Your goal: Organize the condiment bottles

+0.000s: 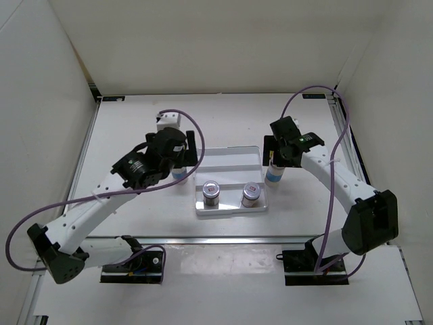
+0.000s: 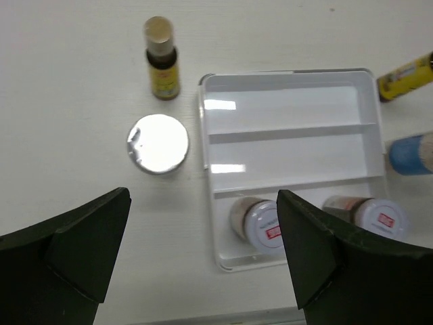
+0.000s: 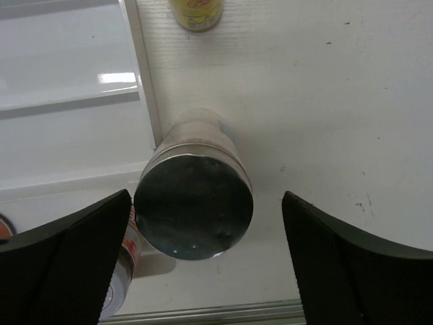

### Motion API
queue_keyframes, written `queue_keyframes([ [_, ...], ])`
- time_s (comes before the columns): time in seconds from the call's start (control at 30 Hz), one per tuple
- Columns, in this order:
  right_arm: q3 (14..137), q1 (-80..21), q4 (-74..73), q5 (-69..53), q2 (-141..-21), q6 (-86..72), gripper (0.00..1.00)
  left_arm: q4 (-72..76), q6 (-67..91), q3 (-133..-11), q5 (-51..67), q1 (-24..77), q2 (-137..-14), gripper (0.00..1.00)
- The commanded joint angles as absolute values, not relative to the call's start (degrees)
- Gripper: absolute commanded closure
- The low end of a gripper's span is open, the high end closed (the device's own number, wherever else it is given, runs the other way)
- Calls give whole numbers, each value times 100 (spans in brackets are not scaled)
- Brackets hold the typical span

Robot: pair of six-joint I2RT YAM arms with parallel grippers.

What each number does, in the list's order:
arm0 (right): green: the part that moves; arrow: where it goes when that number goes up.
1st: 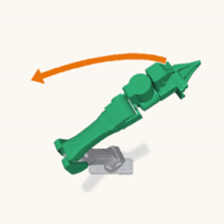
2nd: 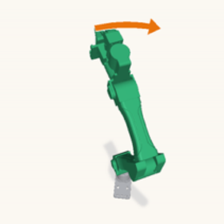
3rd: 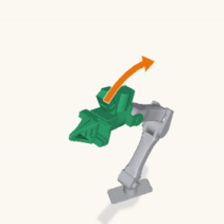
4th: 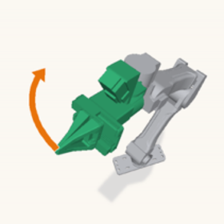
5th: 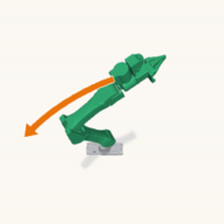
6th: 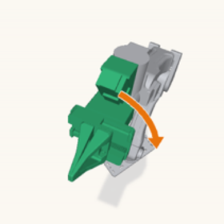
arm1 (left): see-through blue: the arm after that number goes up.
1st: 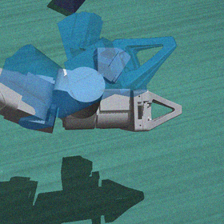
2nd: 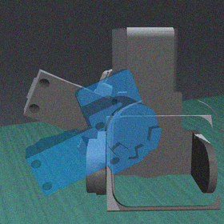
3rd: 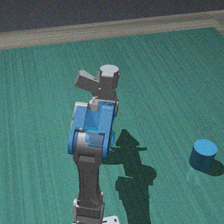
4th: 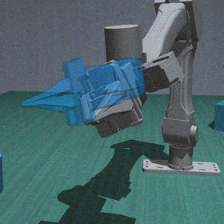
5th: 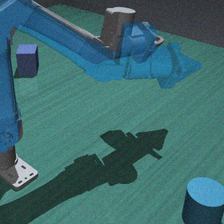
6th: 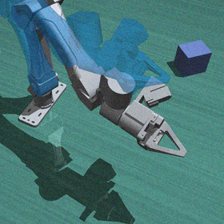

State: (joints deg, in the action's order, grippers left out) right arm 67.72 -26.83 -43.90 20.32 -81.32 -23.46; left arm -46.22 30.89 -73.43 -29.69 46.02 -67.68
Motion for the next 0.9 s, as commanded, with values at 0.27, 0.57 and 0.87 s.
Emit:
queue_keyframes([
  [0.27, 7039, -2558, -4096, 1520, -8122, -2074, 61, -4904, 2926, -6127, -2417, 3507, -6170, 0],
  [0.57, 7628, -3163, -4491, 2531, -7207, -2074, 100, -4904, 2988, -5836, -2338, 3393, -5985, 0],
  [0.87, 7857, -3866, -4246, 2497, -7681, -2074, 100, -4904, 2936, -5941, -2522, 3340, -6205, 0],
])
